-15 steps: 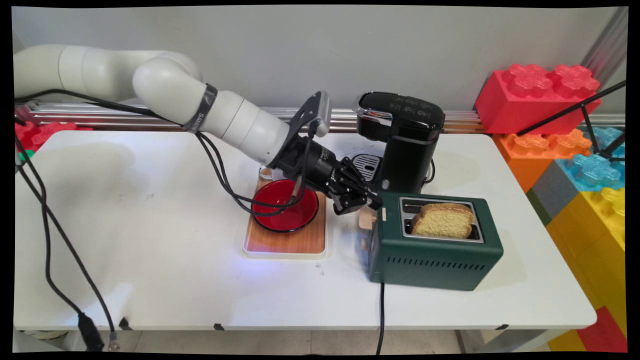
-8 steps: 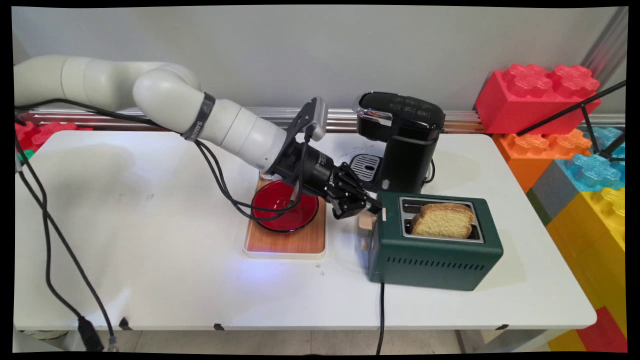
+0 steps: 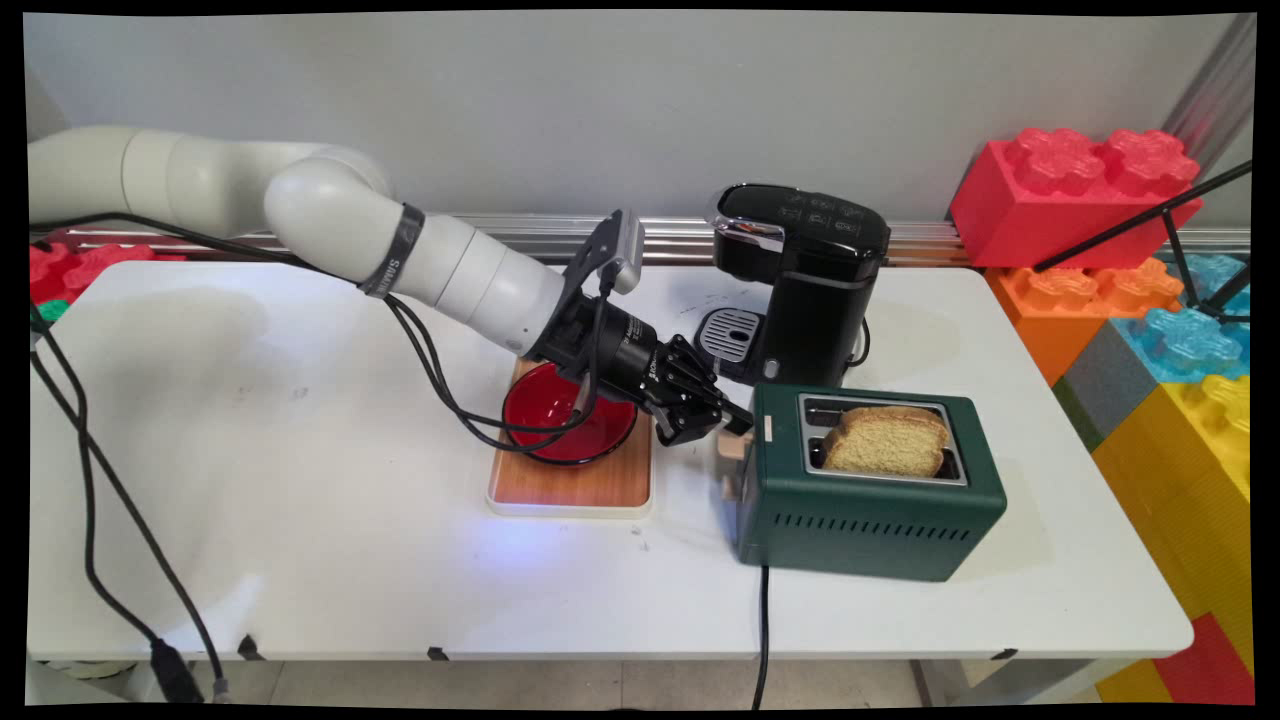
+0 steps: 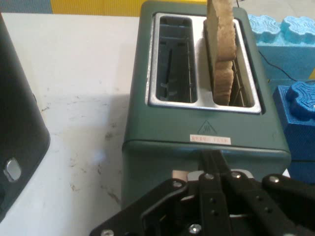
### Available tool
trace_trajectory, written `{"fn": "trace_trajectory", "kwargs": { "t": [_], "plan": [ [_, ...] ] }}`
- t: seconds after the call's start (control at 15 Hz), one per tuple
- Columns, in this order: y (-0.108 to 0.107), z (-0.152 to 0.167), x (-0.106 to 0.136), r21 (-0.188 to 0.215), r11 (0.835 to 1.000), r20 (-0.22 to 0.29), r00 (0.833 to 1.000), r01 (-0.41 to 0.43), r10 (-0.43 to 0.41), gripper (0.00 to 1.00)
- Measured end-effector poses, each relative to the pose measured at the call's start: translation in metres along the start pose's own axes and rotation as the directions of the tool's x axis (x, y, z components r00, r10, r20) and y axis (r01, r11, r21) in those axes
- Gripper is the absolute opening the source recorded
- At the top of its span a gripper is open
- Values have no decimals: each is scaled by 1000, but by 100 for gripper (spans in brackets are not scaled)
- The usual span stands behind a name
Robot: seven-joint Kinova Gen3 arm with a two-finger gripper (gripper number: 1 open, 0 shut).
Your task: Press the toaster switch
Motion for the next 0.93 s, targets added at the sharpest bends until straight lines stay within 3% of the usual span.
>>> {"fn": "trace_trajectory", "kwargs": {
  "t": [0.93],
  "plan": [
    [3, 10, -23, -4, 1000, 7, 1000, 30, -30, 0]
  ]
}}
